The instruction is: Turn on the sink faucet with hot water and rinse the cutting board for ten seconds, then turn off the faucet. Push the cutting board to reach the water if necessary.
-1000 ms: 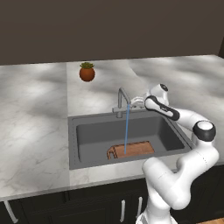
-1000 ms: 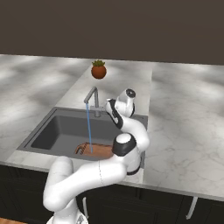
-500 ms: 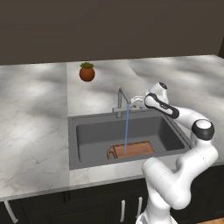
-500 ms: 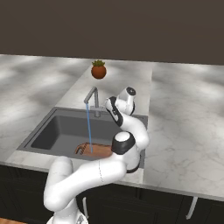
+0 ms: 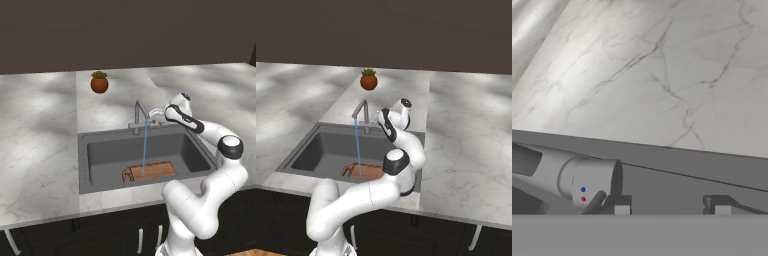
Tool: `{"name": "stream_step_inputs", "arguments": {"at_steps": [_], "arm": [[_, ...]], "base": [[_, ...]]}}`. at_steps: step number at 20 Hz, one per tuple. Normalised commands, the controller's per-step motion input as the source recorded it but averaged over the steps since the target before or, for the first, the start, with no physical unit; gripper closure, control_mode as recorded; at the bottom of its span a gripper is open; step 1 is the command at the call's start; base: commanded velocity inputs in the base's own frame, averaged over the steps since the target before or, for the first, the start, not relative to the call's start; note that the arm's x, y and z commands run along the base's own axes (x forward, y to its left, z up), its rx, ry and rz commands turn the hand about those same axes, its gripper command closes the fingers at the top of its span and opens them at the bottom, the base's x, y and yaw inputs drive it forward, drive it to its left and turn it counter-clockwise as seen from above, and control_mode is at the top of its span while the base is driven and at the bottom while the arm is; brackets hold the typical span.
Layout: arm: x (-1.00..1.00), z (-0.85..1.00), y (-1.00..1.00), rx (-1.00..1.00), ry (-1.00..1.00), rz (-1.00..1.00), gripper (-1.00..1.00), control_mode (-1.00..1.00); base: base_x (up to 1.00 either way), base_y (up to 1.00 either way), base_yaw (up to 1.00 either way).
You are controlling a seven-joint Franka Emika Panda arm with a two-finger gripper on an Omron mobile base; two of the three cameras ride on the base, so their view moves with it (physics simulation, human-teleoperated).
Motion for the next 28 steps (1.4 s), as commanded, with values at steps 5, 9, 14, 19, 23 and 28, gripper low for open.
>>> {"name": "stream_step_inputs", "arguments": {"at_steps": [5,9,14,19,23,28], "arm": [[-0.05,-0.35,0.56,0.0,0.06,0.0,-1.0,-1.0],[-0.04,-0.36,0.64,0.0,0.06,0.0,-1.0,-1.0],[-0.07,-0.33,0.78,0.0,0.04,0.0,-1.0,-1.0],[-0.04,-0.3,0.79,0.0,0.03,0.0,-1.0,-1.0],[-0.08,-0.35,0.79,0.0,0.04,0.0,-1.0,-1.0],[-0.14,-0.33,0.71,0.0,0.06,0.0,-1.0,-1.0]], "base": [[0.0,0.0,0.0],[0.0,0.0,0.0],[0.0,0.0,0.0],[0.0,0.0,0.0],[0.0,0.0,0.0],[0.0,0.0,0.0]]}}
